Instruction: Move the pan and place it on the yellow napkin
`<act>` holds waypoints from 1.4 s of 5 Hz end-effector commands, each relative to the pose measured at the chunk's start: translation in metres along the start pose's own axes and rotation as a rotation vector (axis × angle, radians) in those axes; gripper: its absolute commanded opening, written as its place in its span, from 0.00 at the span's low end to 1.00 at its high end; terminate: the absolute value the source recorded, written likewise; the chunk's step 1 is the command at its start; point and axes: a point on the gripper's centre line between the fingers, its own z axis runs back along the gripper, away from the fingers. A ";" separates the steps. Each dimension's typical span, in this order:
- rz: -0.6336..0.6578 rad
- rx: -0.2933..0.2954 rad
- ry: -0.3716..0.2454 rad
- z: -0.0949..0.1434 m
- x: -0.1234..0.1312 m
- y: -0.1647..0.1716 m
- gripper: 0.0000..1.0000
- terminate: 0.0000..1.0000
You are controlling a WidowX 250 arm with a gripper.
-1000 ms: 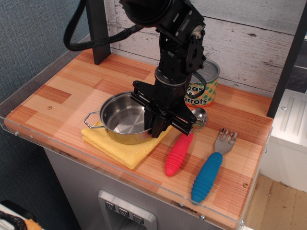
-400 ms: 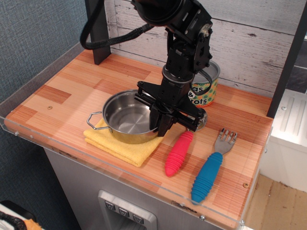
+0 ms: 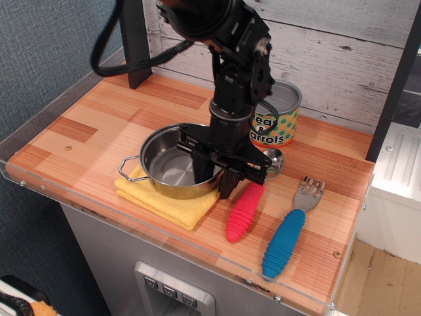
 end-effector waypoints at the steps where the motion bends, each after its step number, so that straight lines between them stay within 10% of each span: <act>1: 0.033 -0.030 -0.108 0.036 0.000 0.012 1.00 0.00; 7: 0.224 -0.052 -0.245 0.103 0.013 0.104 1.00 0.00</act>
